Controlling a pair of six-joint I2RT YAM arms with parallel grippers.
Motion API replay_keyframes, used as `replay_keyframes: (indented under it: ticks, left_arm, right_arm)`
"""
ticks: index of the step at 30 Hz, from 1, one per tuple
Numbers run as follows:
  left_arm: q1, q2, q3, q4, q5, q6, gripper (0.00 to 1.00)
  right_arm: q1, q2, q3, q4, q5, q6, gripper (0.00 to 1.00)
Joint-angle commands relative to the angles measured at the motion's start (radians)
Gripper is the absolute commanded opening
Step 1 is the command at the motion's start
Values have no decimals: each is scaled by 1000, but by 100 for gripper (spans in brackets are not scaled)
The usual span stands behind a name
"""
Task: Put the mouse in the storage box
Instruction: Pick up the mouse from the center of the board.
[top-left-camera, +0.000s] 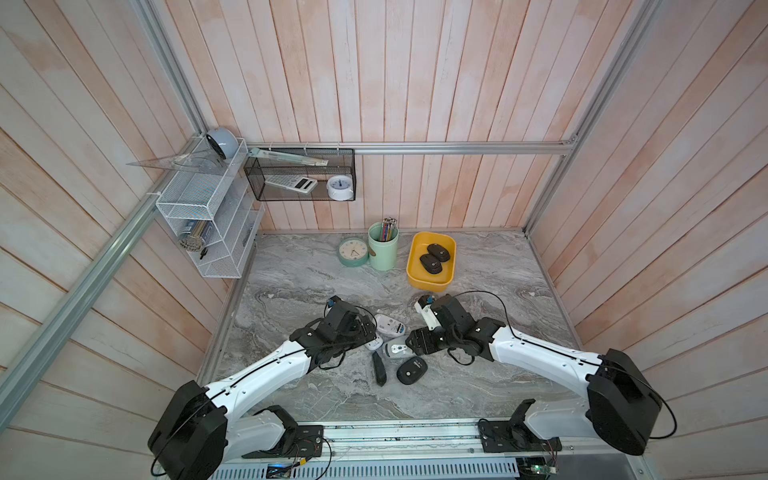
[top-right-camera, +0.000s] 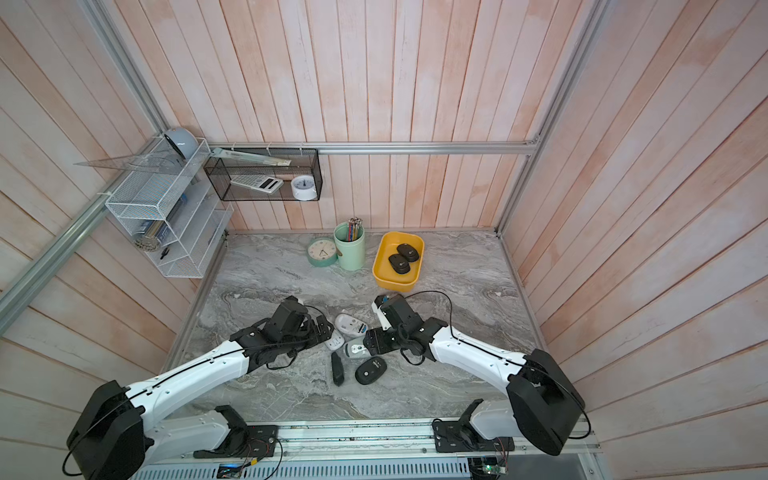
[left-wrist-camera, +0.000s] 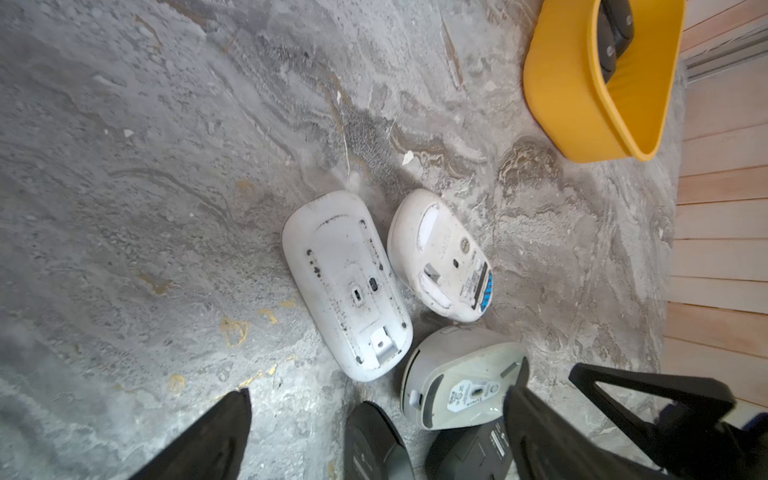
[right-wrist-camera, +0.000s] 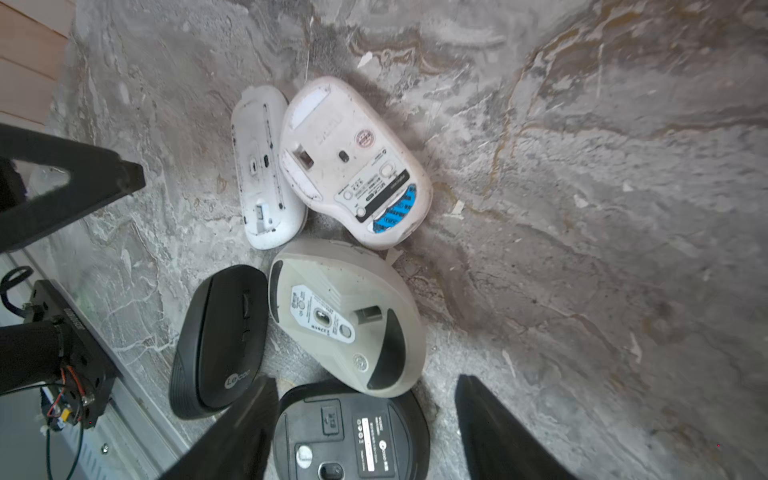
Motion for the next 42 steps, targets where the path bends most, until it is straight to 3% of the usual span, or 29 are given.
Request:
replay_keyframes:
  ticks: [1, 5, 14, 22, 28, 42]
  left_arm:
    - [-34, 10, -17, 39, -60, -6, 100]
    - [-51, 20, -32, 60, -98, -4, 100]
    - [-53, -7, -57, 88, -130, -9, 100]
    - [-53, -27, -44, 50, -173, 17, 100]
    - [-38, -142, -47, -23, -299, 26, 100]
    - [41, -301, -96, -120, -325, 54, 100]
  right_arm:
    - [10, 29, -3, 1, -15, 8, 84]
    - [10, 57, 9, 9, -43, 19, 96]
    - [9, 171, 46, 32, -106, 23, 95]
    - [9, 262, 88, 74, -133, 44, 87]
    - [9, 277, 76, 74, -73, 72, 82]
    - [28, 277, 39, 149, -51, 139, 61]
